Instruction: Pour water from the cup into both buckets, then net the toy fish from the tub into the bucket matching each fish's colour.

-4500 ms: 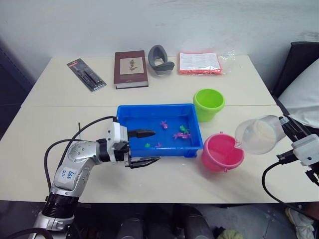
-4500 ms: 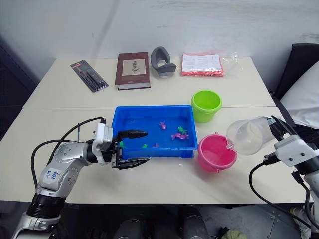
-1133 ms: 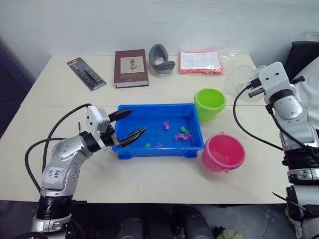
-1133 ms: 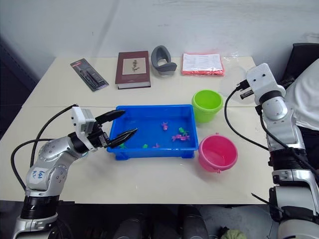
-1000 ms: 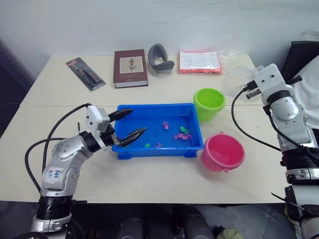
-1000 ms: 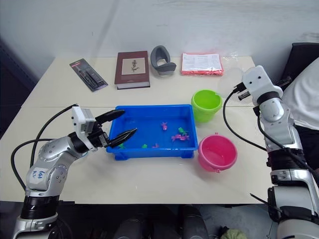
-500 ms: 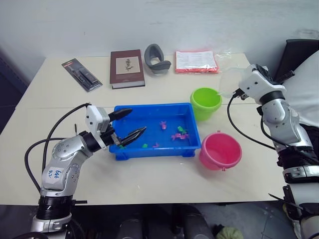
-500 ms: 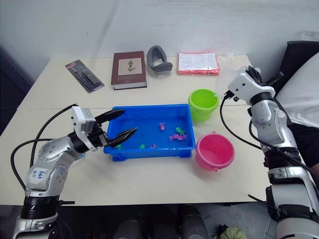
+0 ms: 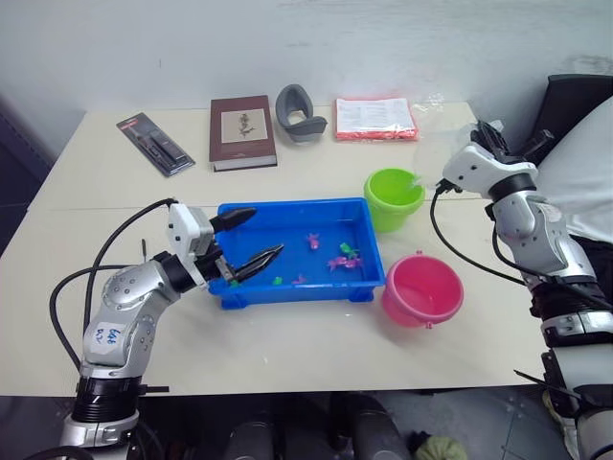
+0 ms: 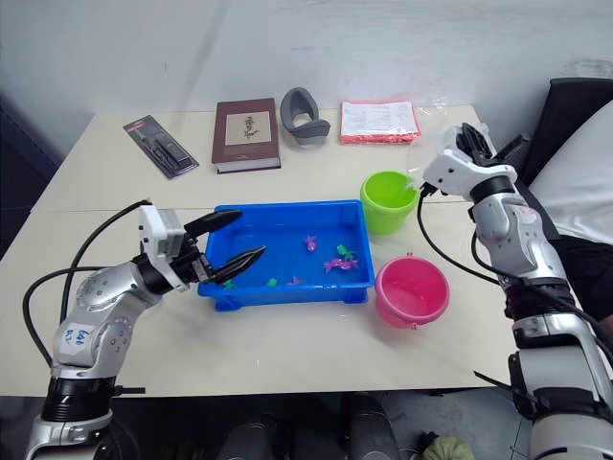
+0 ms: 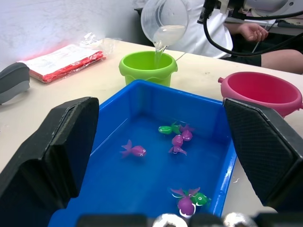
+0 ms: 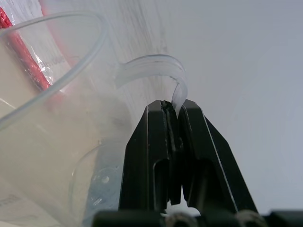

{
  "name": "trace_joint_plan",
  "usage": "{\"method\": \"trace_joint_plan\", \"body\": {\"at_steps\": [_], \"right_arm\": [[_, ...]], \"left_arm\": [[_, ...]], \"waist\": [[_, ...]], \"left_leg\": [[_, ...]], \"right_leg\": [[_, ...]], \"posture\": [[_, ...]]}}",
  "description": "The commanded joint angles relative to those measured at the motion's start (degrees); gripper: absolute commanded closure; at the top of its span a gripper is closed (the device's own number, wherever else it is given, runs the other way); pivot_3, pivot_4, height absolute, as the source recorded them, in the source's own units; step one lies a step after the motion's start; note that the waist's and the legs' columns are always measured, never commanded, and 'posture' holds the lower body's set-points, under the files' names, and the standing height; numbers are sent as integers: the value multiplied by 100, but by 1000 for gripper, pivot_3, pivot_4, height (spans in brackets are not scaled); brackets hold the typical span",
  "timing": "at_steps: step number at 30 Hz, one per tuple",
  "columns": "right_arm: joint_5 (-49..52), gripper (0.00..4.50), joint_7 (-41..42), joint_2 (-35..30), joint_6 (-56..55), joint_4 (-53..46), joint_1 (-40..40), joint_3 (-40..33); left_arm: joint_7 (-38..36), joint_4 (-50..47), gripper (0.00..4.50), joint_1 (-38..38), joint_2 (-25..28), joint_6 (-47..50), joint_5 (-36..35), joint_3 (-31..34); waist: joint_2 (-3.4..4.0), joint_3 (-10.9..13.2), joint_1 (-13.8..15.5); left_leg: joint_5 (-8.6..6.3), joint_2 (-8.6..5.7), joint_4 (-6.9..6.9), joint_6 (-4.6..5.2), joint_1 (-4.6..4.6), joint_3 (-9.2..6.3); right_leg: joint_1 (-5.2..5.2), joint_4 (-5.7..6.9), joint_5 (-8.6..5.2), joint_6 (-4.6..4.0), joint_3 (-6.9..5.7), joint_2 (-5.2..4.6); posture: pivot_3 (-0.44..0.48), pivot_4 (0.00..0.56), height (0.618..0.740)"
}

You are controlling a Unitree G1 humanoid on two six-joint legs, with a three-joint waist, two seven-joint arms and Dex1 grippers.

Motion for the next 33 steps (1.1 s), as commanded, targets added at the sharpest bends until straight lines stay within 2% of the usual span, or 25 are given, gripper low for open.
{"method": "trace_joint_plan", "body": {"at_steps": [1, 22, 28, 33], "right_arm": [[-110, 4449, -225, -113, -168, 7, -237, -47], [-683, 4449, -959, -111, -608, 467, -369, 249], [-137, 4449, -761, 87, -510, 190, -123, -79], [975, 4449, -5, 353, -121, -68, 80, -633]], "left_arm": [[18, -150, 0, -20, -2, -133, -6, 34], [-7, -170, 0, -19, -79, -208, -147, 94], [-19, -136, 0, -15, -88, -225, -141, 60], [-22, -73, 0, -57, -108, -236, -138, 50]], "waist": [[0, 0, 1], [0, 0, -5], [0, 0, -8], [0, 1, 0]], "left_leg": [[0, 0, 0, 0, 0, 0], [3, 1, 0, -3, 0, 0], [3, 1, 0, -3, 0, 0], [4, 2, 0, -4, 0, 0]], "right_leg": [[0, 0, 0, 0, 0, 0], [0, 0, 0, 0, 1, 1], [0, 0, 0, 0, 1, 2], [0, 1, 0, 0, 1, 3]], "posture": [[0, 150, 740], [0, 150, 740], [0, 150, 740], [0, 150, 740]]}}
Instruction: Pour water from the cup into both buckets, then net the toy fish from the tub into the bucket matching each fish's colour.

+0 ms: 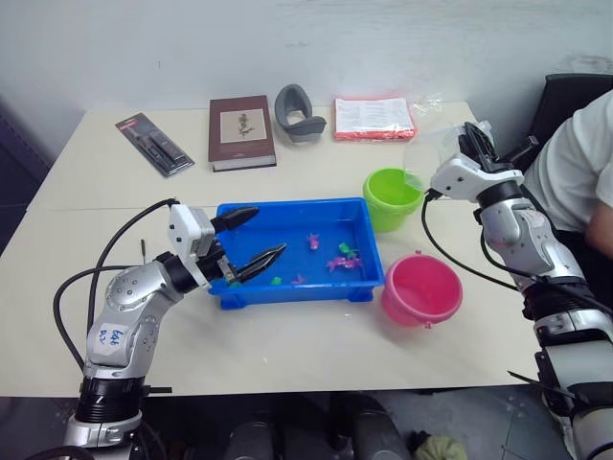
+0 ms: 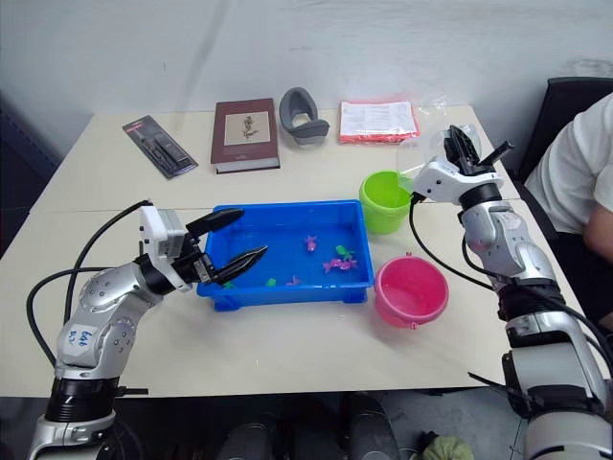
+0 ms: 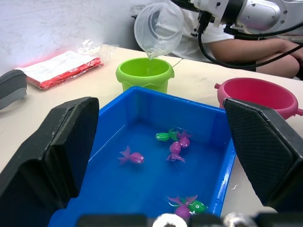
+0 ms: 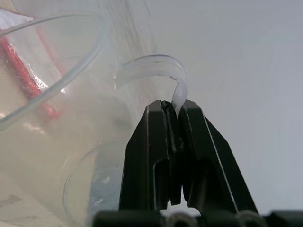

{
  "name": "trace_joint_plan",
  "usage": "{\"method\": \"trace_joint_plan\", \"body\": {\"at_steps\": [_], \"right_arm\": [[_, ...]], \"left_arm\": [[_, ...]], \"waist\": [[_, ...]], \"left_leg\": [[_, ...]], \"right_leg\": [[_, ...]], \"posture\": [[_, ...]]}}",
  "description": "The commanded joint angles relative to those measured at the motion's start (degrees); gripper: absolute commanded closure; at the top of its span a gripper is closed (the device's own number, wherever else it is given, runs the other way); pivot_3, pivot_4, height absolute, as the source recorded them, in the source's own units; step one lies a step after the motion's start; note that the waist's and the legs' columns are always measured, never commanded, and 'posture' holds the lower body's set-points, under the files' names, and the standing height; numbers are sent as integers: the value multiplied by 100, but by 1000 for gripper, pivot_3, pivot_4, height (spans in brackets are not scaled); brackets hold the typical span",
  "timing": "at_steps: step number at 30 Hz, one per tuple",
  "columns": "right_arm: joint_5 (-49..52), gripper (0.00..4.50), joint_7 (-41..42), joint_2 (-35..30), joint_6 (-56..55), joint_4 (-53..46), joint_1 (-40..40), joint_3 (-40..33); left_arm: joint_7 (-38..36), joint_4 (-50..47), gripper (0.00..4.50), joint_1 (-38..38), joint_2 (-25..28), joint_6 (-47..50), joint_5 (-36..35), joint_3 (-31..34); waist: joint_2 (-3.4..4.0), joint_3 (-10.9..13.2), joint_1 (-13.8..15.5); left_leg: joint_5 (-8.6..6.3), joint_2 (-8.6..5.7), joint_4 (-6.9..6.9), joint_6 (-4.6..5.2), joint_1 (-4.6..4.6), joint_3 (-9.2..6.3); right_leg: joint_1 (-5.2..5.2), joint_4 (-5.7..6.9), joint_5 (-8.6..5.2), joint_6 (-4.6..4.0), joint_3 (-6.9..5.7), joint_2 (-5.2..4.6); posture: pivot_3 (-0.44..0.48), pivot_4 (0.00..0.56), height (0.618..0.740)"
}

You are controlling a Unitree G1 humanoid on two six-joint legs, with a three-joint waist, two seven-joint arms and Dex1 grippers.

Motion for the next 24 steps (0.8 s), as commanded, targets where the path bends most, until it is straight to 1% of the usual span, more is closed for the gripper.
{"method": "trace_joint_plan", "body": {"at_steps": [1, 3, 5, 9, 12, 14, 17, 21, 24], "right_arm": [[1185, 4449, 669, 215, 419, -452, 52, -742], [1830, 4449, 1054, 393, 758, -683, 125, -1109], [2508, 4449, 1302, 567, 1369, -1038, 220, -1602], [3712, 4449, 1495, 704, 2804, -1833, 486, -2628], [4526, 4449, 1649, 755, 3982, -2353, 903, -3262], [4915, 4449, 1723, 802, 4556, -2583, 1186, -3542], [5328, 4449, 1517, 1104, 4631, -2640, 1516, -4064], [5338, 4449, 1750, 1401, 3864, -2300, 1920, -4145], [5303, 4449, 1642, 1495, 3585, -2006, 2016, -4174]], "left_arm": [[-37, -84, 0, -70, -19, -104, -87, 51], [-69, -80, 0, -77, -14, -89, -106, 41], [-146, -90, 0, -82, 19, -59, -134, 24], [-454, -323, 0, -8, 192, 357, -520, 37], [-586, -643, 0, 175, 343, 703, -778, -15], [-608, -806, 0, 273, 390, 815, -844, -56], [-569, -903, 0, 341, 355, 883, -860, -99], [-543, -928, 0, 330, 333, 1004, -887, -146], [-548, -992, 0, 403, 379, 1054, -901, -97]], "waist": [[0, 0, 4], [0, 0, 7], [0, 0, 8], [0, 0, 28], [0, 0, 27], [0, 0, 25], [0, 0, 21], [5, 2, -3], [5, 2, -2]], "left_leg": [[0, 0, 0, 1, 0, -1], [0, 0, 0, 1, 0, -1], [0, 1, 0, 2, 0, -3], [-1, 2, 0, 5, -5, -8], [-4, 1, -1, 12, -10, -14], [-8, 1, -2, 17, -10, -15], [-9, -2, -2, 19, -10, -13], [-6, -3, -3, 14, 1, -4], [-2, -2, -7, 7, 7, -3]], "right_leg": [[1, 0, 0, 0, 0, 0], [1, 0, 0, 0, -1, 0], [1, 2, 0, 0, -2, 0], [1, 17, 0, 0, -6, -1], [1, 15, 0, 0, -9, -4], [2, 13, 0, 0, -9, -5], [3, 10, 1, 1, -8, -7], [2, 6, 0, 1, 1, -3], [2, 10, 0, 0, 3, 0]], "posture": [[0, 150, 740], [0, 150, 740], [0, 150, 740], [0, 150, 740], [0, 150, 740], [0, 150, 740], [0, 150, 740], [0, 150, 740], [0, 150, 740]]}}
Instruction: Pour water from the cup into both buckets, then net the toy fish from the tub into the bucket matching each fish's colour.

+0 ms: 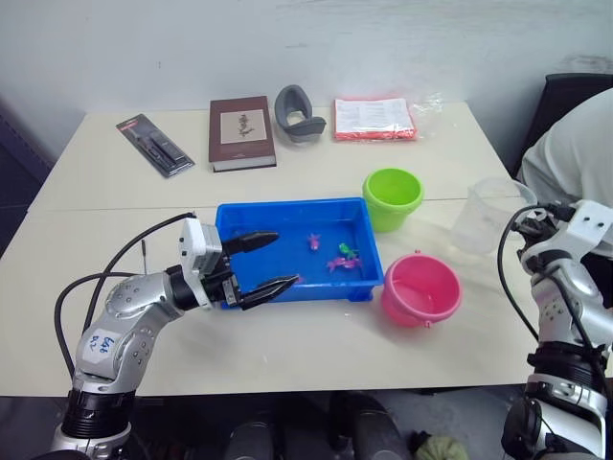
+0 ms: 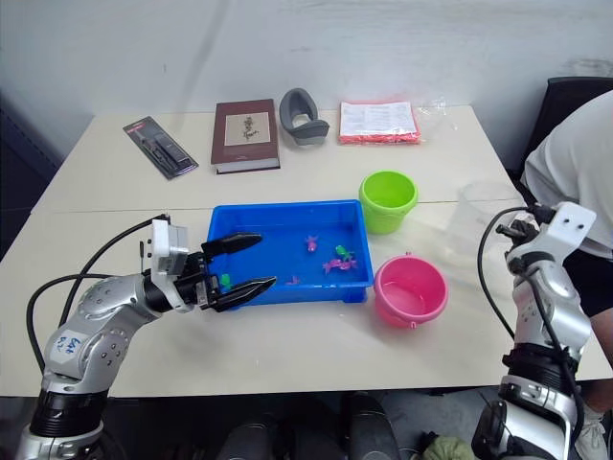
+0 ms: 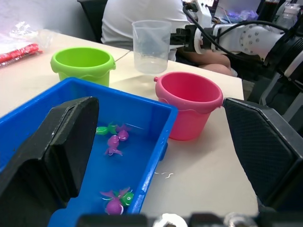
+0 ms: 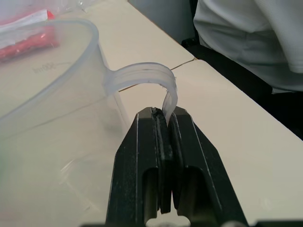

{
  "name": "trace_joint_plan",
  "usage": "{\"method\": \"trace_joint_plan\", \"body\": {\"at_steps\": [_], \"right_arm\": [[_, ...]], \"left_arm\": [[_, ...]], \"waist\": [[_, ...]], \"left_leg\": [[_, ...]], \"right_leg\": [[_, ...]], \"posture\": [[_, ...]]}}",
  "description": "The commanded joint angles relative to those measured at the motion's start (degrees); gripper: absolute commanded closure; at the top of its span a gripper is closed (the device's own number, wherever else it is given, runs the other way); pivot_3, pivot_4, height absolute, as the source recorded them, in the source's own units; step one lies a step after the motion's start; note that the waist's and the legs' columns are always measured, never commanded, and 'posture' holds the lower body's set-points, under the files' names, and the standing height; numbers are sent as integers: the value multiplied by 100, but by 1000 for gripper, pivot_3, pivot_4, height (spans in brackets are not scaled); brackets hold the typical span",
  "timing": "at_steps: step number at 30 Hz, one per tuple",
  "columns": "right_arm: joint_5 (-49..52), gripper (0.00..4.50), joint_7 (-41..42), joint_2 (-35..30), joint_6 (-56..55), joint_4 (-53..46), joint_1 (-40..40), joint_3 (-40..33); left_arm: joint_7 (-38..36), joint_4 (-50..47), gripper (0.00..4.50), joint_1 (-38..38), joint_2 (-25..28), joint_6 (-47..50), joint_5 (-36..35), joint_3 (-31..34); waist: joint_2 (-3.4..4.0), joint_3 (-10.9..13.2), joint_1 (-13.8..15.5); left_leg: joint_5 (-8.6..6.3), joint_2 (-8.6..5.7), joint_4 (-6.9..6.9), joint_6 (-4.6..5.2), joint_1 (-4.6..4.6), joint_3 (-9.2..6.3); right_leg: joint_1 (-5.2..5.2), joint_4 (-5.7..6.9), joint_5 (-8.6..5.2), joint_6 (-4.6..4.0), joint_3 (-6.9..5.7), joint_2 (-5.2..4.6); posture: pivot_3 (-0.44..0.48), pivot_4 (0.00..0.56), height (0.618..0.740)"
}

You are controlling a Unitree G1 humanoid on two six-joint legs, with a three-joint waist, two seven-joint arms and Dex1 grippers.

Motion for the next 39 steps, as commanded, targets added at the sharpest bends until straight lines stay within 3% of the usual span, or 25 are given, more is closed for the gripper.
{"method": "trace_joint_plan", "body": {"at_steps": [1, 8, 11, 18, 23, 26, 29, 34, 39], "right_arm": [[60, 4449, -25, 8, -387, 151, 1, -119], [-17, 4449, 43, 8, -883, 504, 222, -23], [137, 3404, 234, 11, -843, 307, 417, -1], [396, 14, 404, -314, -71, -880, 1464, -209], [970, 14, 1538, -1190, 683, -2131, 2733, -561], [1060, 14, 2582, -1821, 240, -2916, 3077, -613], [1272, 14, 3651, -2197, -389, -3315, 2903, -449], [1224, 14, 4433, -2175, -971, -3421, 2436, 203], [1426, 14, 5269, -2028, -1421, -3352, 2257, 742]], "left_arm": [[5, -289, 0, 96, 82, 21, -134, 96], [34, -353, 0, 97, 247, 40, -122, 223], [31, -343, 0, 134, 315, 42, -142, 285], [102, -286, 0, 481, 480, -9, -70, 631], [84, -360, 0, 1193, 727, -149, 22, 995], [325, -269, 0, 1618, 622, -434, 139, 1418], [616, -163, 0, 2217, 384, -949, 375, 2038], [1374, 65, 0, 3147, -280, -1905, 851, 3184], [2169, 238, 0, 3961, -912, -2028, 885, 4064]], "waist": [[0, 0, 2], [0, 0, 20], [0, 0, 21], [1, 1, 22], [3, 2, 38], [12, 8, -2], [0, 14, -30], [-64, 21, 62], [-69, 20, 211]], "left_leg": [[0, 0, 0, -1, 1, 0], [1, -1, 0, -1, 0, 0], [0, -3, 1, 0, -1, -1], [-1, 0, -7, -1, 1, -3], [-12, -1, -12, 6, 0, -2], [-40, 0, -12, 49, -2, 2], [-45, 12, -19, 40, 1, 13], [-52, 54, -29, 2, 14, -3], [-77, 56, -22, 10, 3, -1]], "right_leg": [[0, 1, 0, 0, 1, 0], [0, 0, 0, -1, 3, -1], [0, 0, 0, -1, 3, -3], [-1, -4, -1, -2, 3, -2], [0, -16, -3, 0, 5, -4], [1, -26, 0, 8, 9, -4], [8, -33, -3, 12, 18, 15], [1, -49, -6, -6, 19, 68], [-3, -63, -18, -28, 3, 59]], "posture": [[0, 150, 740], [0, 150, 740], [0, 150, 740], [0, 150, 740], [0, 150, 740], [0, 150, 740], [0, 150, 740], [0, 150, 740], [0, 150, 740]]}}
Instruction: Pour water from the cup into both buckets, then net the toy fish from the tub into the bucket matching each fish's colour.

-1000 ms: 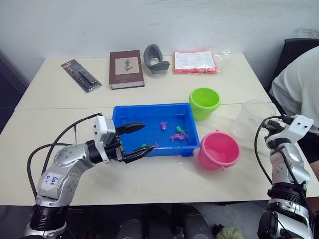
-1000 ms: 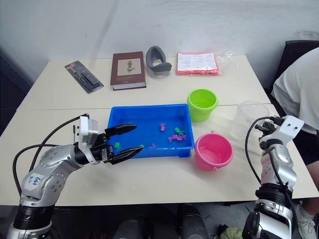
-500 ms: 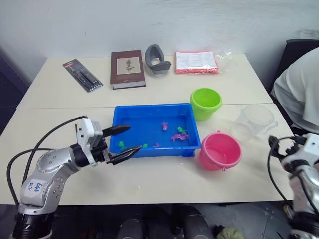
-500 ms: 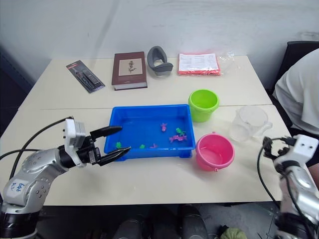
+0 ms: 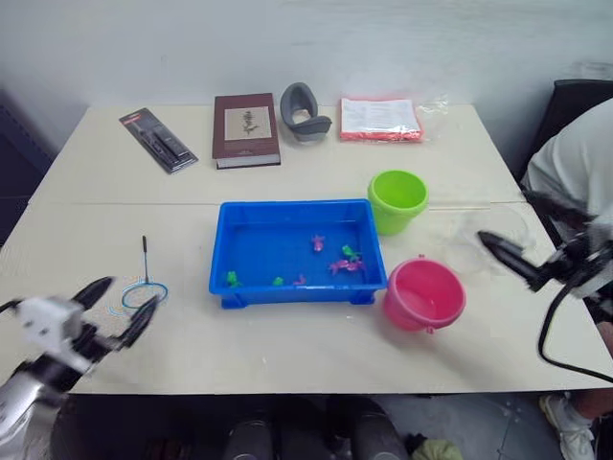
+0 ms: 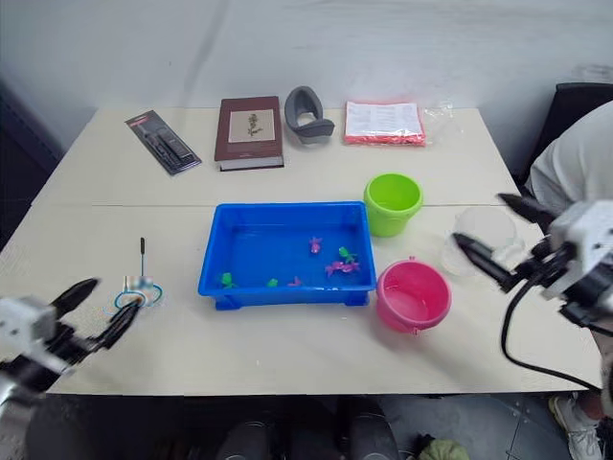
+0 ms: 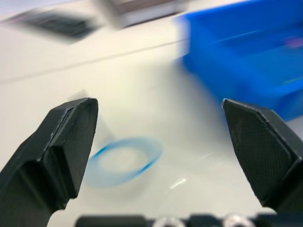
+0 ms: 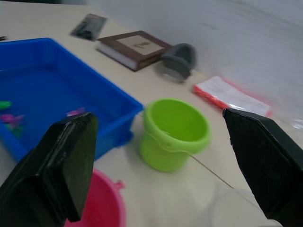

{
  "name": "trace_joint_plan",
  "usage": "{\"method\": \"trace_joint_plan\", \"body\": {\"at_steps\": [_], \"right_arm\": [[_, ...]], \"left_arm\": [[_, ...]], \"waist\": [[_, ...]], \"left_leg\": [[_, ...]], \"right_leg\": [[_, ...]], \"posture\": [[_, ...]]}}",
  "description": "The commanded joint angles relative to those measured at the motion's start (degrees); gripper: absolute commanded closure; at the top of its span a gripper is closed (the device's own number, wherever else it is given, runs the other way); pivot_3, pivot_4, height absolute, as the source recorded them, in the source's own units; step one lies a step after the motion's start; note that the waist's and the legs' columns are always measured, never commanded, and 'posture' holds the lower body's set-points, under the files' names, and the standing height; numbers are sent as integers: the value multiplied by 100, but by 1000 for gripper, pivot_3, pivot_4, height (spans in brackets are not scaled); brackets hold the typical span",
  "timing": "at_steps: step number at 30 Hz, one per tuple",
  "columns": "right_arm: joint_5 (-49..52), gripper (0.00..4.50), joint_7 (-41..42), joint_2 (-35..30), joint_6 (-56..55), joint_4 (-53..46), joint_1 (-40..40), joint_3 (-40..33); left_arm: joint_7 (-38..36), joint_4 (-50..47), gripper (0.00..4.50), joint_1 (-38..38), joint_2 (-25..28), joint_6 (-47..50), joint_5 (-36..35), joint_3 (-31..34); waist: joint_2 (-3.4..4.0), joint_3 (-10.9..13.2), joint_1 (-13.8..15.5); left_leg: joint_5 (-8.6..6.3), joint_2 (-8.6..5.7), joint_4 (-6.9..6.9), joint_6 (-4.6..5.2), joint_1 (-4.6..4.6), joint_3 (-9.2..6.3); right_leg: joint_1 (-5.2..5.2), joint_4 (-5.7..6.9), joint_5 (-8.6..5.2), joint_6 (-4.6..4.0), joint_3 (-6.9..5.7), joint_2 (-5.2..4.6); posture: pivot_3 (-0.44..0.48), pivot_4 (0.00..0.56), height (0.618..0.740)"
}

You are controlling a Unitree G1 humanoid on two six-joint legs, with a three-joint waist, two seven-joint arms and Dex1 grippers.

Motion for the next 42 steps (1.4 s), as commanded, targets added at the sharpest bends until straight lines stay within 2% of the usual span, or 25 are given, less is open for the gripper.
{"method": "trace_joint_plan", "body": {"at_steps": [1, 5, 8, 10, 13, 15, 19, 22, 25, 31, 34, 39, 42], "right_arm": [[183, 14, 515, 117, -380, -63, -135, 199], [230, 14, 902, 376, -600, -141, -213, 677], [298, 14, 1192, 491, -725, -172, -226, 875], [321, 14, 1454, 560, -924, -130, -233, 968], [540, 14, 1551, 452, -574, -116, -180, 962], [686, 14, 1576, 408, -375, -137, -175, 925], [693, 14, 1608, 396, -267, -178, -146, 965], [690, 14, 1578, 413, -226, -218, -146, 967], [651, 14, 1536, 465, -233, -273, -126, 983], [539, 14, 1305, 560, -287, -382, -116, 1030], [481, 14, 1196, 574, -292, -492, -97, 1082], [500, 14, 997, 606, -225, -645, -116, 1162], [516, 0, 933, 614, -201, -706, -120, 1186]], "left_arm": [[489, -36, 0, 557, -410, -170, -58, 664], [888, -120, 0, 1338, -1067, 4, -168, 940], [1131, -377, 0, 1367, -1105, 267, -166, 791], [1403, -671, 0, 1132, -954, 739, -355, 683], [1900, -1045, 0, 487, -457, 1720, -667, 483], [2475, -1158, 0, -53, -58, 2747, -780, 351], [3175, -1103, 0, -1278, 751, 4635, -971, -81], [3393, -643, 0, -2416, 1204, 5706, -1002, -458], [3597, 129, 0, -3341, 1362, 6469, -758, -760], [3338, 2100, 0, -4670, 1404, 5986, -64, -1568], [2969, 3010, 0, -5120, 1451, 5781, 181, -1986], [2484, 3983, 0, -5642, 1473, 5703, 492, -2526], [2508, 4432, 727, -5767, 1393, 5635, 664, -2510]], "waist": [[-4, -3, -9], [-15, -8, -44], [-18, -6, 31], [-18, -6, 111], [-18, -6, 164], [-18, -6, 169], [-17, -6, 77], [-17, -6, 43], [-17, -6, 48], [-19, -6, 57], [-20, -6, 83], [-20, -6, 93], [-20, -6, 95]], "left_leg": [[-10, 1, 5, 6, 0, 2], [-61, 4, 21, 49, -7, 5], [-69, 3, 28, 58, -13, 7], [-67, 3, 30, 56, -13, 4], [-59, 3, 30, 50, -11, 1], [-47, 3, 31, 41, -8, -1], [-37, 3, 31, 28, 7, 3], [-8, 4, 30, -25, 9, 7], [0, 2, 30, -37, 13, 8], [11, 1, 32, -53, 15, 13], [14, -2, 33, -55, 16, 14], [16, -2, 34, -58, 16, 14], [24, -7, 34, -59, 19, 14]], "right_leg": [[2, -6, 0, 1, 1, -2], [7, -30, 0, 2, 1, -7], [7, -38, 1, 5, -1, -9], [6, -37, 1, 5, -6, -9], [7, -29, 1, 5, -6, -9], [8, -14, 2, 4, -6, -10], [9, 19, 0, -3, 1, -11], [8, 27, 0, -4, 1, -6], [8, 34, 0, -4, 0, -2], [3, 50, 0, -5, -1, 4], [2, 56, -1, -5, 0, 2], [1, 74, -1, -5, 0, 2], [1, 73, 0, -4, 1, -2]], "posture": [[0, 150, 740], [0, 150, 740], [0, 150, 740], [0, 150, 740], [0, 150, 740], [0, 150, 740], [0, 150, 740], [0, 150, 740], [0, 150, 740], [0, 150, 740], [0, 150, 740], [0, 150, 740], [0, 150, 740]]}}
